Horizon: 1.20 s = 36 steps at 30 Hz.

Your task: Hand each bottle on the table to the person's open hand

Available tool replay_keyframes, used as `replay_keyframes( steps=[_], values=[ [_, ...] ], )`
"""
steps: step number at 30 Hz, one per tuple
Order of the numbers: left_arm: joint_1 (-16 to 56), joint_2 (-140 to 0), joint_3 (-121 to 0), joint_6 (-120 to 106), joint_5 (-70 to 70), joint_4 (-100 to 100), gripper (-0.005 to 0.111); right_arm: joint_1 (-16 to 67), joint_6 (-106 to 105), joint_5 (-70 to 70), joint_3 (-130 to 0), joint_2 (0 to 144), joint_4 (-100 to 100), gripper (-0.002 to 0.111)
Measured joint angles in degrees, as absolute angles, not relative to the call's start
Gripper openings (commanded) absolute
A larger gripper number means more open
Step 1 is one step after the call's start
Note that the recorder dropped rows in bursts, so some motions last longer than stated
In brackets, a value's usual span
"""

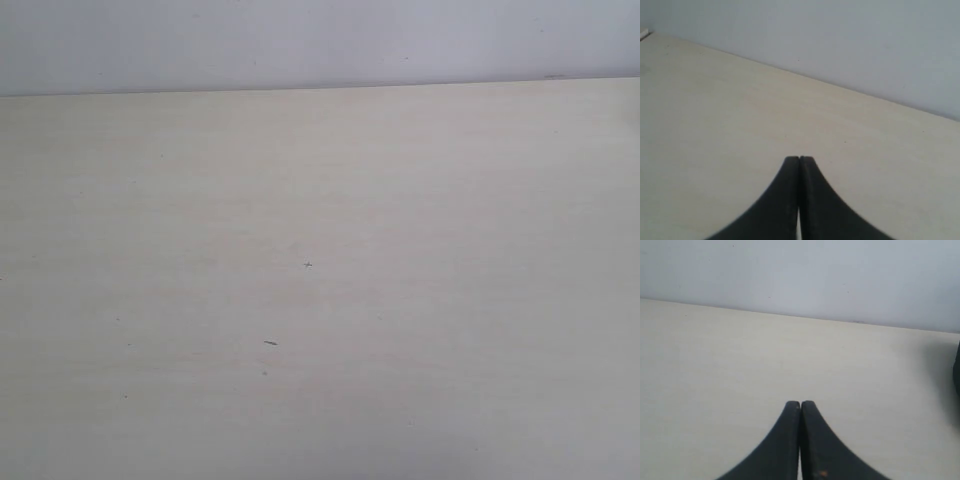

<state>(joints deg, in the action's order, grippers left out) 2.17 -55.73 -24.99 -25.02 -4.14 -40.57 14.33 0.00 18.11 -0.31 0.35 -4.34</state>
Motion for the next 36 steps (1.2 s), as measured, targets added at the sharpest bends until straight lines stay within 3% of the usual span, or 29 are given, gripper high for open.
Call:
replay_keyframes(
  steps=[11, 36],
  values=[
    [1.93, -54.13, -24.61, -25.02, 5.41, -40.57, 0.000, 14.33, 0.00, 18.11, -0.31, 0.35, -4.34, 0.000],
    [1.93, -54.13, -24.61, -25.02, 5.85, -40.57, 0.000, 14.33, 0.00, 18.11, -0.31, 0.35, -4.34, 0.000]
  ],
)
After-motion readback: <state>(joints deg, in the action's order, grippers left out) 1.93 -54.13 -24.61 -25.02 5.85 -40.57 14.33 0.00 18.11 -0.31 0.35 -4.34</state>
